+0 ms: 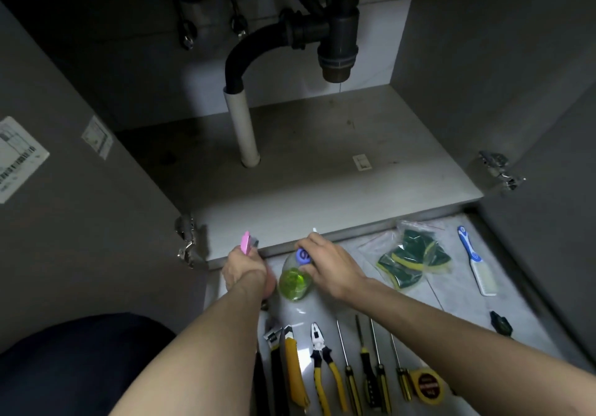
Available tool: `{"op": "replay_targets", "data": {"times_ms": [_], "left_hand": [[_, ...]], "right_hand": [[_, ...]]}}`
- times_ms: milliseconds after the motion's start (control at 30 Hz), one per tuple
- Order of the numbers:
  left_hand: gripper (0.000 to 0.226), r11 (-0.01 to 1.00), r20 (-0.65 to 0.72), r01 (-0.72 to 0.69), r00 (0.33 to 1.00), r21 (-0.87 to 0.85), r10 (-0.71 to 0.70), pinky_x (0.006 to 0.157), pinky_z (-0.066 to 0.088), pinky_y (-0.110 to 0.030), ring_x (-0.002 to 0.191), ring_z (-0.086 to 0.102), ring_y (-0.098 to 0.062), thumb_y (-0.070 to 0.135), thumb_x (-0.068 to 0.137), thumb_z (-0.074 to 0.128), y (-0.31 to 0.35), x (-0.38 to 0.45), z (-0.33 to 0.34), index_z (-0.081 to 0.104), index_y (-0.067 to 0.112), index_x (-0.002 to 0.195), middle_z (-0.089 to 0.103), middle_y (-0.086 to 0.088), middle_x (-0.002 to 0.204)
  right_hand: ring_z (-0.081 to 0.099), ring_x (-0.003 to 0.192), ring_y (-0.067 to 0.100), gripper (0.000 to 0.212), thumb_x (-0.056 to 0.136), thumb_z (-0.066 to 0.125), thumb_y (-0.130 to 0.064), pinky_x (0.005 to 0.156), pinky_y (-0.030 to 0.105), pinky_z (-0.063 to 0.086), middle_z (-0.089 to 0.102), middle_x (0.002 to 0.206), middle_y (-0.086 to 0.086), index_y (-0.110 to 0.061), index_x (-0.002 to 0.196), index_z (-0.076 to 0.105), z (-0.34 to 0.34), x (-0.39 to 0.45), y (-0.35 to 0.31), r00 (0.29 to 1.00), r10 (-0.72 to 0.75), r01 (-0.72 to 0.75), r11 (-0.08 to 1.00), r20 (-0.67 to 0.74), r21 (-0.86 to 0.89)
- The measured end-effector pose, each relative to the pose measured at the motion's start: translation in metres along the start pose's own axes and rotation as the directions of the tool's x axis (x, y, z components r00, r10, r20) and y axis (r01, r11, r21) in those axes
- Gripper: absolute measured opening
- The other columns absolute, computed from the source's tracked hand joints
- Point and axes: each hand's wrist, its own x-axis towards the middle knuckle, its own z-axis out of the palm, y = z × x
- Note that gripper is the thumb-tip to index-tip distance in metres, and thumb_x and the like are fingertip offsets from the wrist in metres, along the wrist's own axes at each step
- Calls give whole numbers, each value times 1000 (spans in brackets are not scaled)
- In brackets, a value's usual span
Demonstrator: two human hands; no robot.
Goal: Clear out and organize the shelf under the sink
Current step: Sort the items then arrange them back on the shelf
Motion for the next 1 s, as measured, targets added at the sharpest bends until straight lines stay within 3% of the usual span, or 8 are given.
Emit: {"op": "replay_targets", "data": {"times_ms": [167,367,567,667,833,1000], "left_hand": [[25,997,-28,-31,999,-77,29,92,47,-36,111,61,-38,27,99,58,6,-21,-9,68,11,115,68,-21,114],[27,975,88,-101,989,-199,120,96,47,-36,108,63,-37,30,96,63,20,-36,0,69,13,116,69,-19,112],[33,970,107,-240,964,-32,242,85,49,-35,106,64,-37,41,93,64,30,-33,2,72,21,118,71,-16,110],[32,975,117,-223,968,-11,223,79,48,-32,103,66,-35,43,92,65,29,-29,7,74,20,113,72,-15,108],[29,991,167,-129,979,39,121,74,44,-27,99,68,-32,35,92,66,22,-19,17,74,16,112,73,-13,107],[25,992,225,-77,973,96,53,80,47,-30,103,66,-33,28,91,67,22,-6,22,73,15,111,71,-13,111]], "right_hand": [[56,110,24,38,92,68,-23,90,38,48,53,118,-1,-22,128,56,-9,-34,19,996,83,-85,995,-31,-53],[58,111,24,33,91,68,-12,96,37,47,55,118,0,-18,123,58,-24,-42,48,969,233,-235,972,-88,-14],[53,114,21,32,89,64,-12,92,37,48,54,119,-2,-22,119,60,-28,-23,55,951,287,-289,957,-113,3],[47,121,19,36,86,61,-15,92,34,46,55,121,-3,-25,120,62,-30,-11,57,944,316,-320,947,-98,-35],[55,116,24,34,85,65,-36,92,35,46,65,117,-1,-25,117,64,-33,21,48,963,259,-266,956,-70,-123],[60,113,32,44,88,64,-45,88,38,49,68,118,9,-20,125,59,-13,52,27,956,287,-267,933,53,-243]]}}
